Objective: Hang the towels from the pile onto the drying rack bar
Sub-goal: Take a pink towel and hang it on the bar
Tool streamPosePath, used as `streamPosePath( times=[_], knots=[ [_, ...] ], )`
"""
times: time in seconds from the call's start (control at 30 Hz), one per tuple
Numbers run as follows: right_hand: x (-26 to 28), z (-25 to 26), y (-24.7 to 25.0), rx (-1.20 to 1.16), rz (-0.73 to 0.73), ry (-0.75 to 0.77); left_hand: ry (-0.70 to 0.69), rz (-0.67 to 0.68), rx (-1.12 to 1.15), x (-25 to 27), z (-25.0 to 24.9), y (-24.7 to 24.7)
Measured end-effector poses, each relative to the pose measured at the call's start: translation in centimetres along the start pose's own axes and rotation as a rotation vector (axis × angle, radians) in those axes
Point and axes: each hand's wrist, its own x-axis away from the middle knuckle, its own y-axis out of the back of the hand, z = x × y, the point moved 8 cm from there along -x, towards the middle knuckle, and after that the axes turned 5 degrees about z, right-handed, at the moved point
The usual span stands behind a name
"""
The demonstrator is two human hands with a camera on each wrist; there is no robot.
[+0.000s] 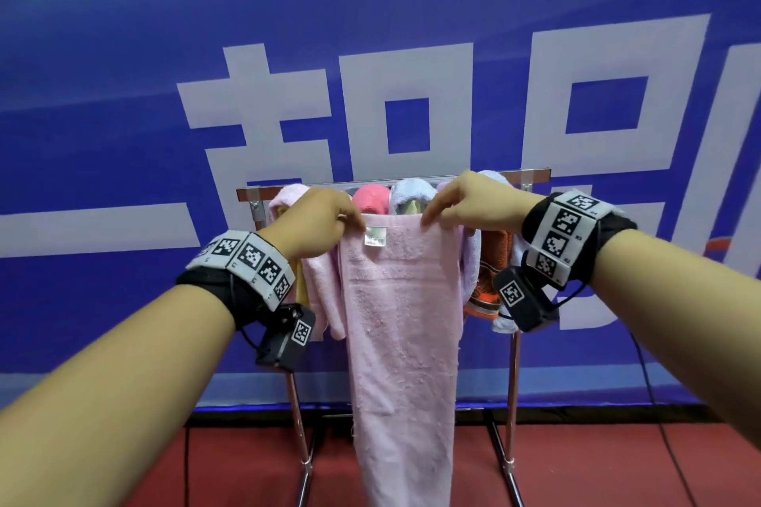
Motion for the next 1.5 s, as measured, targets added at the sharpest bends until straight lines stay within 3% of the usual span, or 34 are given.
streamPosePath(
  times=[0.1,0.17,0.3,0.4,0.5,0.73,0.97,1.5],
  knots=[
    [0.0,0.0,-1.7,0.104,0.177,0.008,0.032,0.028,-0.031,-0.1,-0.1,-0.4],
    [0.0,-0.1,-2.4,0.190,0.216,0.030,0.046,0.044,-0.031,-0.2,0.1,-0.8],
    [-0.5,1.3,-2.7,0.179,0.103,0.131,0.045,0.067,-0.008,-0.3,-0.3,-1.4],
    [-0.9,3.7,-3.1,0.210,0.011,0.315,0.019,0.084,-0.005,-0.7,-1.1,-1.8],
    [-1.4,5.2,-3.9,0.141,-0.003,0.398,-0.003,0.085,-0.006,-1.1,-1.6,-1.9],
    [-2.1,4.9,-4.1,0.101,-0.088,0.286,-0.019,0.049,0.132,-1.0,-1.5,-1.9],
    [-1.8,4.7,-3.5,0.097,-0.202,0.251,0.002,0.009,0.446,-0.6,-1.9,-1.5],
    [-1.6,4.1,-3.2,0.070,-0.268,0.200,-0.023,0.075,0.415,-0.4,-3.1,-2.0]
  ],
)
